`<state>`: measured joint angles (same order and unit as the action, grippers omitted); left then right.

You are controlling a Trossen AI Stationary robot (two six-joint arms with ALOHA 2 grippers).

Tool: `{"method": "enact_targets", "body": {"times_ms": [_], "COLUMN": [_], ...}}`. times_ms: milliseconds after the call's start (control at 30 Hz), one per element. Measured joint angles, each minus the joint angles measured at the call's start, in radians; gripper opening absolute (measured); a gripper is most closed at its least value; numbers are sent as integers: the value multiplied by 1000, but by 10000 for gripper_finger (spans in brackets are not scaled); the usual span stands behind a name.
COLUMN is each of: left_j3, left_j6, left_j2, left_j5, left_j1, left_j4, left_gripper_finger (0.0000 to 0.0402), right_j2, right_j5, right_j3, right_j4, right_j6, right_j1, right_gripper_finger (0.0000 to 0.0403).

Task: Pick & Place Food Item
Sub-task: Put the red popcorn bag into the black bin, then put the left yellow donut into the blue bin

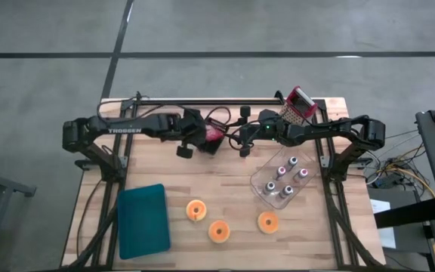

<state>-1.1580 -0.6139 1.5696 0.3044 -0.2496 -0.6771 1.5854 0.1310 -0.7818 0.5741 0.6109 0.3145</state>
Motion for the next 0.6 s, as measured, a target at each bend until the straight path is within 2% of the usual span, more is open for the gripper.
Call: {"method": "enact_targets", "body": {"times_ms": [400,600], "left_j3": [0,0], "left_j6": [76,99], "left_j2": [0,-1], "left_j5": [-135,-160], "left_j1": [13,21], "left_j4": [-63,-77], "left_gripper_finger": [102,136], "right_j2": [0,0], "right_j5": [0,0], "right_j3": [0,0], "right_j4": [0,0], "right_j6": [-1,-1], "right_j1": [0,0], "right_gripper_finger": [139,139]}}
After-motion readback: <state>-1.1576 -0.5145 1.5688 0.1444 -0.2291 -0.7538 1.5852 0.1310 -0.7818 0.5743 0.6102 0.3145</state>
